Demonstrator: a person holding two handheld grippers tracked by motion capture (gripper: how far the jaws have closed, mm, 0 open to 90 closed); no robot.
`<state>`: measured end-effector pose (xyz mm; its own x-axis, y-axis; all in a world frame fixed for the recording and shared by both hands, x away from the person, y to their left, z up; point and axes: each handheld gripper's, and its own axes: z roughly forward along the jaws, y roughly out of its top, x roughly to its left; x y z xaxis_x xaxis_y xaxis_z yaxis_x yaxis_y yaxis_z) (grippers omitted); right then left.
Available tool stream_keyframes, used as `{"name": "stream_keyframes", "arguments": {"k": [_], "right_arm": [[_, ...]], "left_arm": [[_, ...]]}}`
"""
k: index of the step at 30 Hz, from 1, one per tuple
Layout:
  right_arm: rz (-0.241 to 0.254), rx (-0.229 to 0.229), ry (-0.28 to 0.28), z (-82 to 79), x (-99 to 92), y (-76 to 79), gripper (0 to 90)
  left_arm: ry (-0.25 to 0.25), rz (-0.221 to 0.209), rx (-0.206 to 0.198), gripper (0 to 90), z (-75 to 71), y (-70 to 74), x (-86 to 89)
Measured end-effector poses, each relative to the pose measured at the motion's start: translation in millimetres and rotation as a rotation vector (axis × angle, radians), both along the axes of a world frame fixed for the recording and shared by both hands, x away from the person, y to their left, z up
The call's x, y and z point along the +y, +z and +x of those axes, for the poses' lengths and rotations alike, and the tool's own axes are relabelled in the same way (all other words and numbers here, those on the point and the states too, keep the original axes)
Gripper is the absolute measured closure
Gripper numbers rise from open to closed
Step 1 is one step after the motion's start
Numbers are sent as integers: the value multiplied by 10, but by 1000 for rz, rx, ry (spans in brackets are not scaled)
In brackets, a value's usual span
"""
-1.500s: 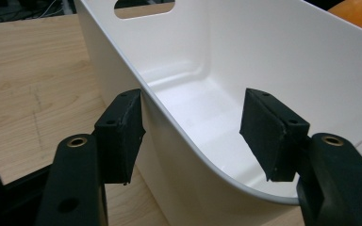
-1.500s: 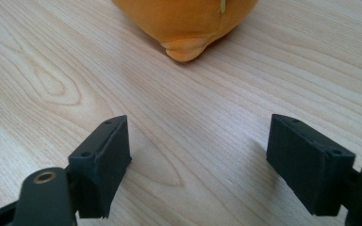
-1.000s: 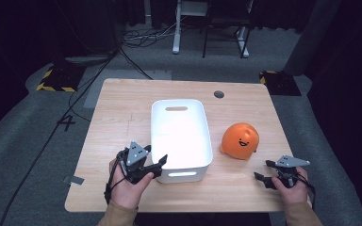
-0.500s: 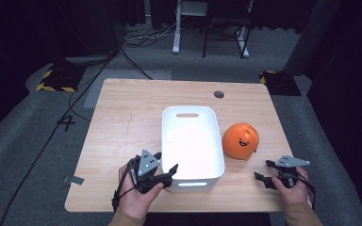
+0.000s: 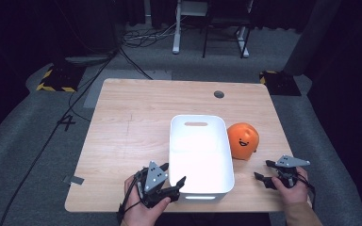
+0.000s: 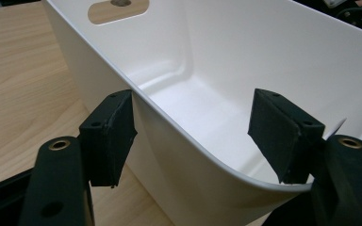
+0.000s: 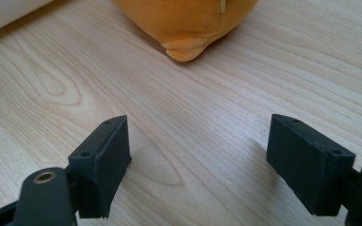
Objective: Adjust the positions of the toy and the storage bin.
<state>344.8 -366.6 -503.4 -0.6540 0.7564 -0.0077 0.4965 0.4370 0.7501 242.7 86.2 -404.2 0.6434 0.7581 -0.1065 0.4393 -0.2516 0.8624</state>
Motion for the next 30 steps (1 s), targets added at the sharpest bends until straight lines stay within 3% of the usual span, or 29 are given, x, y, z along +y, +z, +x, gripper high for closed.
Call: {"name": "stream_keyframes", "arguments": {"k": [9, 13, 18, 23, 26, 30], "right_arm": [[1, -1, -1, 0, 1, -1, 227], [1, -1, -1, 0, 1, -1, 226], [1, -1, -1, 0, 1, -1, 227], [2, 1, -3, -1, 3, 0, 227], [0, 0, 0, 1, -1, 0, 227], [4, 1, -4, -1, 5, -1, 227]], "left_arm": [[0, 6, -8, 292, -39, 14, -30], [-16, -25, 4, 241, -32, 81, 6], [26, -28, -33, 235, 103, 222, 149], [64, 15, -47, 200, 294, 235, 284], [82, 69, -48, 189, 419, 199, 369], [74, 107, -22, 187, 560, 126, 486]]}}
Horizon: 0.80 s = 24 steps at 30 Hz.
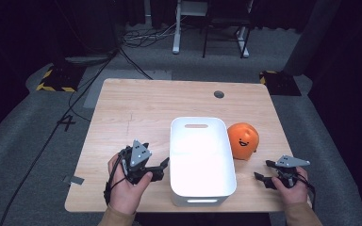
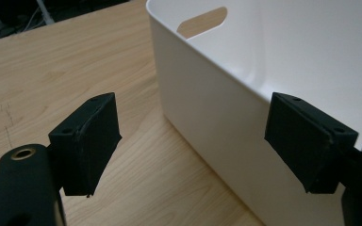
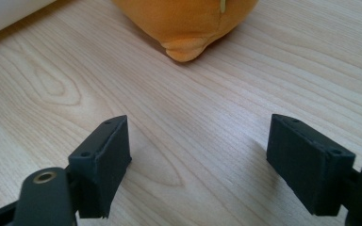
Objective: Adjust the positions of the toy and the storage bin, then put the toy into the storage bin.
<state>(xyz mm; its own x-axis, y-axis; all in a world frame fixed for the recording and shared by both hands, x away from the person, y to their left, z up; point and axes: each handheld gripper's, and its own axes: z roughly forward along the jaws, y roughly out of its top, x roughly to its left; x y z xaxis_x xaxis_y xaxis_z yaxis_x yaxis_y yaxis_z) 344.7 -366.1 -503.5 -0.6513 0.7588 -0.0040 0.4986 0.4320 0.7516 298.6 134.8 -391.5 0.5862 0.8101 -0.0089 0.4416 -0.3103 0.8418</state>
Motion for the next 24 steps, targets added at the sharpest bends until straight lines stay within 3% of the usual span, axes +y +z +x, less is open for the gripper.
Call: {"name": "stream_keyframes", "arguments": {"k": [4, 10, 19, 24], "right_arm": [[-5, 1, 3, 1, -4, 3, 227], [-4, 0, 4, 0, -4, 2, 227], [2, -1, -1, -4, -27, 8, 289], [4, -5, 2, -3, -33, 5, 292]], "left_arm": [[12, 16, 23, 188, 105, -92, 112], [11, 111, 81, 206, 211, -269, 251], [52, 94, 180, 206, 328, -574, 465], [89, 84, 203, 206, 380, -696, 549]]}}
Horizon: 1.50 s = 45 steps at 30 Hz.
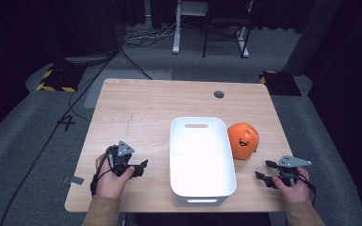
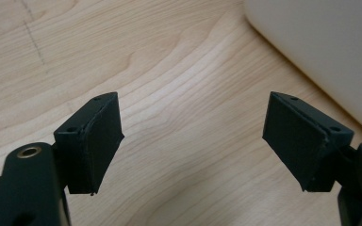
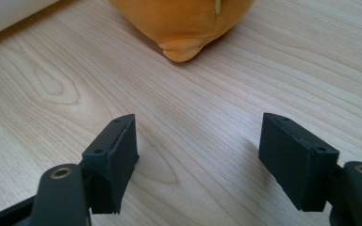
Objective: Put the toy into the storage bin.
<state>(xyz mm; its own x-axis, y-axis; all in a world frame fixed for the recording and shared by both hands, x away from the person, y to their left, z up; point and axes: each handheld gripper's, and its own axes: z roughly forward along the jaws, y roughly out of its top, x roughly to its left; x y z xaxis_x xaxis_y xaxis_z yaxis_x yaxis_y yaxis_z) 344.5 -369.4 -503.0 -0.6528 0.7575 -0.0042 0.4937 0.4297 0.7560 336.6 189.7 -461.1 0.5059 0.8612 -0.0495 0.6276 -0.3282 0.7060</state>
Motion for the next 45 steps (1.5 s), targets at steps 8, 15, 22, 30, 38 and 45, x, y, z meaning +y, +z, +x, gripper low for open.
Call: {"name": "stream_keyframes", "arguments": {"k": [8, 15, 22, 30, 38, 45], "right_arm": [[0, 0, 0, 0, 0, 0, 292], [0, 0, 0, 0, 0, 0, 292], [-2, 1, 1, 0, -1, 2, 292], [-1, -1, 3, 3, 1, 2, 291], [-28, -10, -25, -33, 27, 34, 396], [1, -29, -57, -55, 56, 189, 398]], "left_arm": [[38, -17, 68, 205, 85, -243, 141], [37, 29, 21, 165, 128, -414, 236], [27, 36, 25, 150, 146, -409, 249], [28, 35, 28, 138, 162, -411, 241], [16, 41, 17, 138, 181, -416, 244], [15, 40, 20, 139, 180, -415, 243]]}}
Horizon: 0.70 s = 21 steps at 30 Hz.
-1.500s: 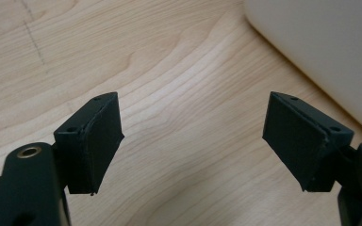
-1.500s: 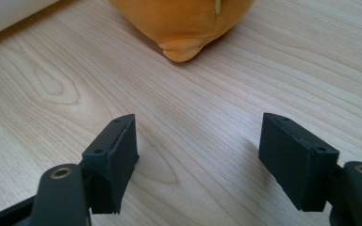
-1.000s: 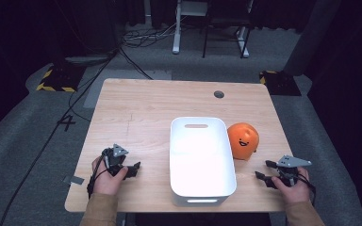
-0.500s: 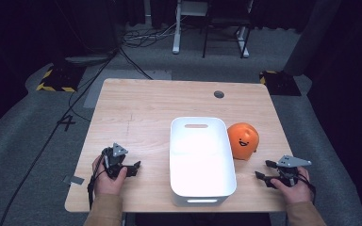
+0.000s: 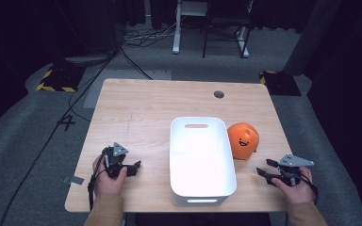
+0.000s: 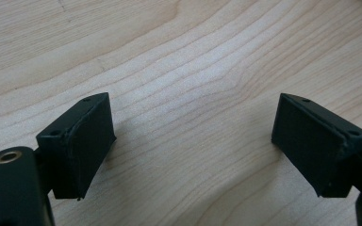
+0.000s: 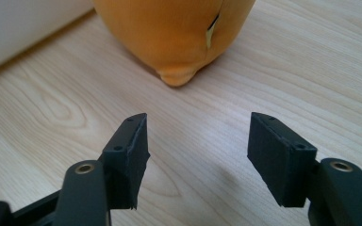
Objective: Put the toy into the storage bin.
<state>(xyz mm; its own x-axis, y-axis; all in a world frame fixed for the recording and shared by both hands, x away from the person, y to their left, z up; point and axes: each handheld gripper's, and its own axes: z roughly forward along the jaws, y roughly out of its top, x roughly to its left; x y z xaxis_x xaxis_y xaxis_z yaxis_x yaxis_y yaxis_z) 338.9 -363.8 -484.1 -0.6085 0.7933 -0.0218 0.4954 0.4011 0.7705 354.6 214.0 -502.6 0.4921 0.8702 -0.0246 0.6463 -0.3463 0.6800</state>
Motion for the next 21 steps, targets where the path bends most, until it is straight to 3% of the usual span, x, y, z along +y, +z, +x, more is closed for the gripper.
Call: {"name": "stream_keyframes", "arguments": {"k": [3, 8, 13, 16, 21], "right_arm": [[48, 3, 22, -1, -22, 112, 442], [64, 3, 49, -24, -36, 320, 482], [64, -25, 43, 11, -23, 488, 548], [55, -53, 69, 41, 18, 598, 559], [85, -81, 115, 115, 74, 742, 596]], "left_arm": [[-4, 1, 7, 139, 0, 6, 4], [-5, 1, 10, 140, 0, 8, 4], [-3, 0, 5, 143, -2, 5, 0], [-3, 0, 5, 143, -2, 5, 0], [-6, -1, 9, 143, -1, 7, 3]]}}
